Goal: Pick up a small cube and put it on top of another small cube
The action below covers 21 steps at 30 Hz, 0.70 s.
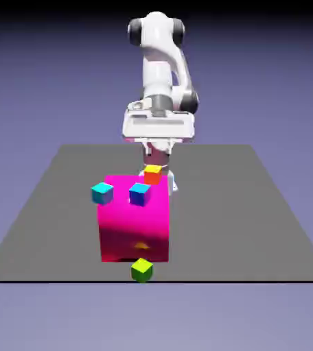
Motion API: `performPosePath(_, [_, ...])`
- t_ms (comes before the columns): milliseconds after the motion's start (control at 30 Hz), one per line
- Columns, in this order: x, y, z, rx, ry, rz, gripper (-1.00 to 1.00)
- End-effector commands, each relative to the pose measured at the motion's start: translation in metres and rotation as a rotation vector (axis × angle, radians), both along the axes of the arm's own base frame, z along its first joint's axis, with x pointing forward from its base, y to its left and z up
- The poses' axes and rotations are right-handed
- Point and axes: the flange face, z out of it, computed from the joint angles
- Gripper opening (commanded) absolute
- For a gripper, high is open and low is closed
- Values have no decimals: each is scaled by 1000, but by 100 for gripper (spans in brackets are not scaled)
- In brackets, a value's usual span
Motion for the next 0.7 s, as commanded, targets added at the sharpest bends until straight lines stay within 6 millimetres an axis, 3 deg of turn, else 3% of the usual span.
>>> performPosePath(0, [10, 4, -4, -23, 42, 23, 0])
performPosePath(300, [92, 37, -51, -235, 412, 212, 0])
performPosePath(667, [167, 63, -138, -495, 851, 396, 0])
